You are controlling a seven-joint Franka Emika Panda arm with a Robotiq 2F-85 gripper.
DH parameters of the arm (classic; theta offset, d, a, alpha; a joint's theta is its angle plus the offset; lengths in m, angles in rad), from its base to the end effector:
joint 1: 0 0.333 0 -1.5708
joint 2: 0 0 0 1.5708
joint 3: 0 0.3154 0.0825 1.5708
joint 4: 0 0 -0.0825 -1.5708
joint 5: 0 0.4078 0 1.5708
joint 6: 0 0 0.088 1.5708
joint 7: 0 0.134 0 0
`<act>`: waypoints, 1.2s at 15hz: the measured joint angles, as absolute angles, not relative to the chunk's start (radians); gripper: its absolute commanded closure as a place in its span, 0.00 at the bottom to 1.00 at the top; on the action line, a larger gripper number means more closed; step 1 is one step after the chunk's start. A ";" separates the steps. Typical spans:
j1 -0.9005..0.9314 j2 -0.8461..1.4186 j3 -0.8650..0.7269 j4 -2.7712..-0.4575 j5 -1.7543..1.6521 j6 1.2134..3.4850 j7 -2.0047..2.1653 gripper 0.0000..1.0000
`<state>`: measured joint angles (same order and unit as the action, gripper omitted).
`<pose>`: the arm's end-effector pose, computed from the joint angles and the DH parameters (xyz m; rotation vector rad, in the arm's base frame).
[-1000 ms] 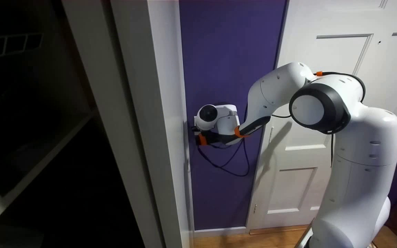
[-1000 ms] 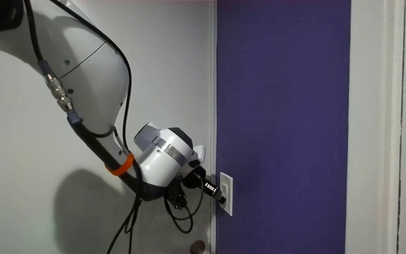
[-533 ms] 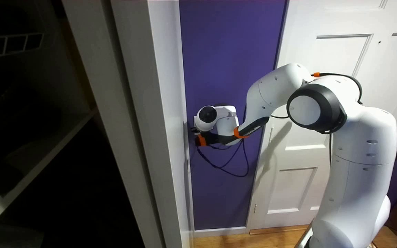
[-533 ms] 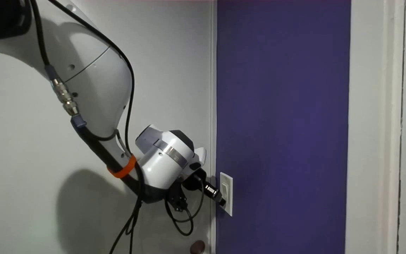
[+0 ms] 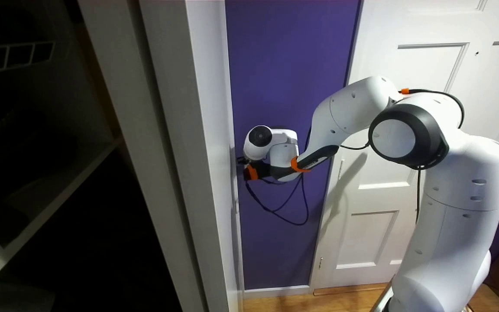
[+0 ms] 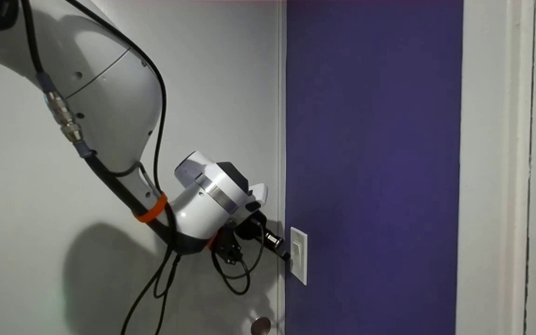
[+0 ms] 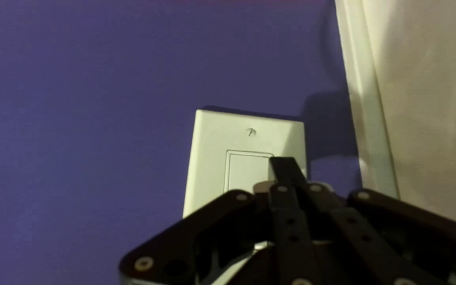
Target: Push the light switch downwards
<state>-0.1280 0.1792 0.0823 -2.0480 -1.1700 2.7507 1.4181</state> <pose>0.6433 -0.0027 0.3592 2.6142 -0.6303 1.1078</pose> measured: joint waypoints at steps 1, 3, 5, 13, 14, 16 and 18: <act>-0.129 0.165 0.087 -2.059 -1.124 2.749 1.371 1.00; -0.129 0.137 0.095 -2.083 -1.032 2.721 1.267 1.00; -0.129 0.109 0.100 -2.102 -0.962 2.675 1.174 1.00; -0.059 -0.017 0.048 -2.136 -0.862 2.504 0.929 0.63; -0.056 -0.035 0.048 -2.143 -0.861 2.484 0.919 0.57; -0.047 -0.070 0.048 -2.154 -0.858 2.444 0.904 0.43; -0.040 -0.108 0.048 -2.172 -0.845 2.414 0.887 0.29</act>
<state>-0.0400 -0.1078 0.0478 -2.1723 -0.8452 2.4138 0.8872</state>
